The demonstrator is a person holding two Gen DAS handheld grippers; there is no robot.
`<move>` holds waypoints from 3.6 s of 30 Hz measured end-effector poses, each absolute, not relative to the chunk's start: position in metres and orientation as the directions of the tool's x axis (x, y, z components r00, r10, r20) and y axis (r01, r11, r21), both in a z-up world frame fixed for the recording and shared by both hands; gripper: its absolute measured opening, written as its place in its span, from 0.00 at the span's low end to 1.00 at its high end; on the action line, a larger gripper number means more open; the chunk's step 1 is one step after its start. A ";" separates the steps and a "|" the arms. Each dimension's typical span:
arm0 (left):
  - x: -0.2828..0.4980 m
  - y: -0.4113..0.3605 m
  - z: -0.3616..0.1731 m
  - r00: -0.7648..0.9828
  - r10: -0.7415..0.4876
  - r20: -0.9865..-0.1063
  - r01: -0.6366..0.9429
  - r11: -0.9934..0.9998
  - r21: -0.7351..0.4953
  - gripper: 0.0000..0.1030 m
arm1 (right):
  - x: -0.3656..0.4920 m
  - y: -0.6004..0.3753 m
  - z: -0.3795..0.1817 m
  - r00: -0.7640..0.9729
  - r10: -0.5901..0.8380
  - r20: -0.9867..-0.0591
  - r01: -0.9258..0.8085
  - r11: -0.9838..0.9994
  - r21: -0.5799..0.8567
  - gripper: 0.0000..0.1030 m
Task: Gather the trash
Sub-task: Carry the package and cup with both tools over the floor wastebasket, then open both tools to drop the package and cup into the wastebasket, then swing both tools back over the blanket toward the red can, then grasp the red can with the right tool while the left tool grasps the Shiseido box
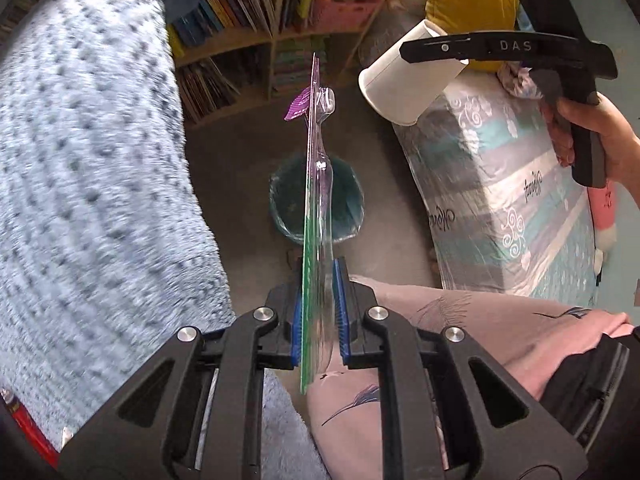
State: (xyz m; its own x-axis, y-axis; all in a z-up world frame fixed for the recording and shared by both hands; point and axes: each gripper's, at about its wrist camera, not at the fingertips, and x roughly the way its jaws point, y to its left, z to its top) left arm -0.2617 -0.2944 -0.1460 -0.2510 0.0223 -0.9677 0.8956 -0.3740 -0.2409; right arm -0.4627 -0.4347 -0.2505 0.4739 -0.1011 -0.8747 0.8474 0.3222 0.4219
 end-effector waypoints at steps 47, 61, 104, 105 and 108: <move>-0.268 -0.330 -0.168 -0.168 -0.022 -0.986 0.973 -0.167 -0.162 0.93 | -0.443 -0.455 -0.265 0.562 -0.023 -0.827 0.749 0.438 0.497 0.75; -0.150 -0.249 -0.083 -0.070 -0.236 -0.969 0.977 0.179 -0.114 0.93 | -0.285 -0.441 -0.163 0.608 0.093 -0.789 0.410 0.814 0.412 0.76; 0.148 -0.043 -0.074 0.230 -0.142 -0.963 0.774 0.627 0.092 0.93 | 0.116 -0.229 -0.111 0.375 0.227 -0.899 -0.569 0.822 -0.030 0.85; 0.153 -0.043 -0.079 0.219 -0.138 -0.966 0.777 0.624 0.087 0.93 | 0.120 -0.227 -0.115 0.355 0.226 -0.907 -0.580 0.814 -0.025 0.85; 0.163 -0.045 -0.090 0.200 -0.132 -0.971 0.790 0.608 0.080 0.93 | 0.127 -0.220 -0.125 0.328 0.225 -0.918 -0.609 0.792 -0.023 0.85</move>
